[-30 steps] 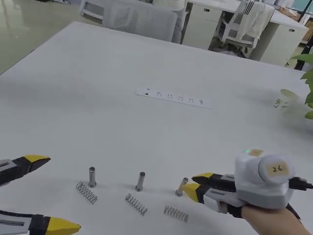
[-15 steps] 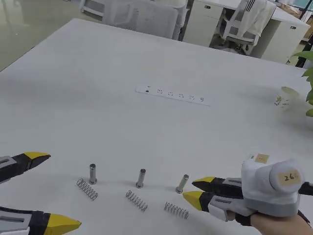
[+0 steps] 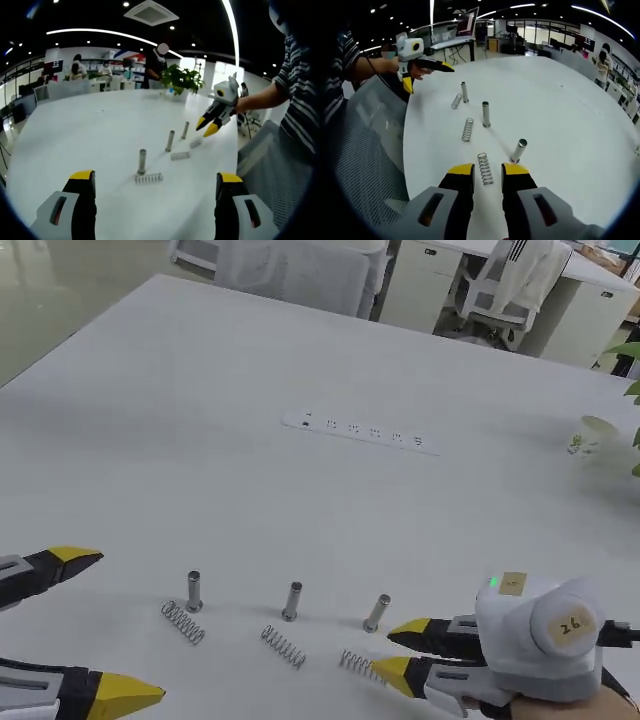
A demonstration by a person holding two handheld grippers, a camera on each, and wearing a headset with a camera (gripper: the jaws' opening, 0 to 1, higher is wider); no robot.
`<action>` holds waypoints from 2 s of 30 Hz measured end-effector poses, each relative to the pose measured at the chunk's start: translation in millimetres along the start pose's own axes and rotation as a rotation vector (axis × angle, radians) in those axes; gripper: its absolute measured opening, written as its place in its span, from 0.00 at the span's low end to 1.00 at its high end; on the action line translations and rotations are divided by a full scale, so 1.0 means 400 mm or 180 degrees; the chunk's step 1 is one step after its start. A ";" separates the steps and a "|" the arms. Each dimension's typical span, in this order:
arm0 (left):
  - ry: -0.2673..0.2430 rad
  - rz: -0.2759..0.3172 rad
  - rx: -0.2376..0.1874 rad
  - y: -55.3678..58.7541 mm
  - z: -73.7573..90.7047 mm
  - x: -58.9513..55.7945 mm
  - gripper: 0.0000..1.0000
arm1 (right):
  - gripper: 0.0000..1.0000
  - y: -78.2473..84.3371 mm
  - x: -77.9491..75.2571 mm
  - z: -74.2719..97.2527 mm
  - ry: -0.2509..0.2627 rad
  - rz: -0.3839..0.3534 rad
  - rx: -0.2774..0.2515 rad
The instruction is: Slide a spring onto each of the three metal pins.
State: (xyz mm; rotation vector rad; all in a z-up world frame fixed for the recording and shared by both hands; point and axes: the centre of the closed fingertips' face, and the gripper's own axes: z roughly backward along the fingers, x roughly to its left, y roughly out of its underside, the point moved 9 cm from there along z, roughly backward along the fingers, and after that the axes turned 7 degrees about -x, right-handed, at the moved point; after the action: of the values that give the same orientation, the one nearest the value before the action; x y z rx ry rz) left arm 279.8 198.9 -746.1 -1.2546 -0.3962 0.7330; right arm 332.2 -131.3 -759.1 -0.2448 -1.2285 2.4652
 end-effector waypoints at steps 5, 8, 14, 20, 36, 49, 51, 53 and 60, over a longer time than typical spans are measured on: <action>0.0004 0.0004 0.0008 0.002 0.001 -0.001 0.97 | 0.19 0.003 0.002 -0.008 -0.0052 0.0123 0.0094; 0.0010 0.0012 0.0008 0.002 0.001 -0.001 0.97 | 0.18 0.007 0.003 -0.015 -0.0097 0.0199 0.0153; 0.0028 0.0010 0.0022 0.003 0.002 -0.003 0.97 | 0.17 0.020 0.001 -0.031 -0.0143 0.0342 0.0292; 0.0024 0.0009 0.0031 0.002 0.004 0.000 0.97 | 0.17 0.027 0.001 -0.044 -0.0186 0.0519 0.0384; 0.0045 0.0044 0.0075 0.013 0.014 -0.015 0.96 | 0.13 0.040 -0.002 -0.059 -0.0263 0.0680 0.0549; 0.0045 0.0053 0.0102 0.016 0.022 -0.024 0.96 | 0.08 0.040 -0.003 -0.065 -0.0353 0.0690 0.0543; 0.0062 0.0040 0.0114 0.016 0.023 -0.026 0.96 | 0.08 0.039 -0.003 -0.064 -0.0346 0.0716 0.0550; 0.0089 0.0042 0.0114 0.013 0.024 -0.030 0.95 | 0.08 0.035 -0.001 -0.058 -0.0342 0.0719 0.0532; 0.0359 0.0293 0.0035 0.011 0.032 -0.048 0.84 | 0.08 0.017 -0.002 -0.030 -0.0340 0.0717 0.0461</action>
State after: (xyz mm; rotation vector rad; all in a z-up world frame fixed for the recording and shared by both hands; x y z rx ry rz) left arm 256.6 195.3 -744.5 -1.3039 -0.2434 0.7377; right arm 335.0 -126.5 -771.9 -0.2254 -1.1101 2.7798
